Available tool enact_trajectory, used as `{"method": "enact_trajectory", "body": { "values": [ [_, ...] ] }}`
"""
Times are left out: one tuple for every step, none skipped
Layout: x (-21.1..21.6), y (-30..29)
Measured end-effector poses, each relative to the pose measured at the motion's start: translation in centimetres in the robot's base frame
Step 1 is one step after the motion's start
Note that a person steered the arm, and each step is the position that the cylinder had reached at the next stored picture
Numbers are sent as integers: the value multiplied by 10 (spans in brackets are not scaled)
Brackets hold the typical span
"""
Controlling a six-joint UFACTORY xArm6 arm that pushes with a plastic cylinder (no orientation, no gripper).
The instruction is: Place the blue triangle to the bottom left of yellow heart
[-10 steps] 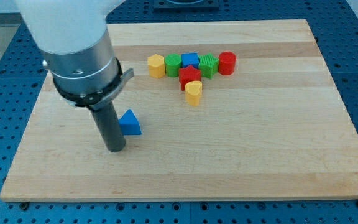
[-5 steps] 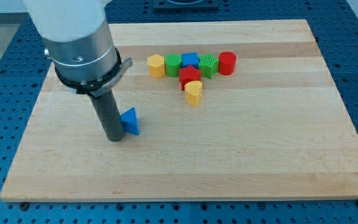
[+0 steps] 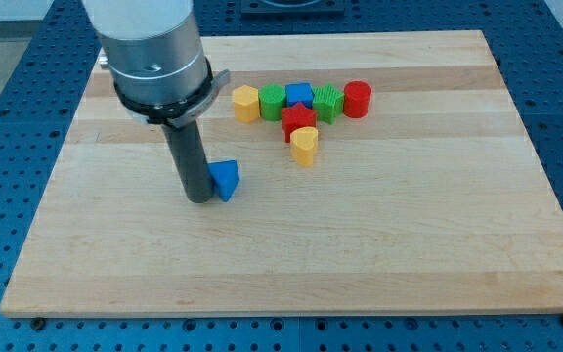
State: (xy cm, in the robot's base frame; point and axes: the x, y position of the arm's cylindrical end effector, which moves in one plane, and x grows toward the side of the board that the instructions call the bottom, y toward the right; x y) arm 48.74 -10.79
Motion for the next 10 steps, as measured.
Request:
{"method": "enact_trajectory", "body": {
  "values": [
    [-8, 6],
    [-19, 6],
    [-19, 9],
    [-19, 17],
    [-19, 28],
    [-19, 42],
    [-28, 43],
    [-38, 43],
    [-47, 43],
    [-54, 43]
  ]
}}
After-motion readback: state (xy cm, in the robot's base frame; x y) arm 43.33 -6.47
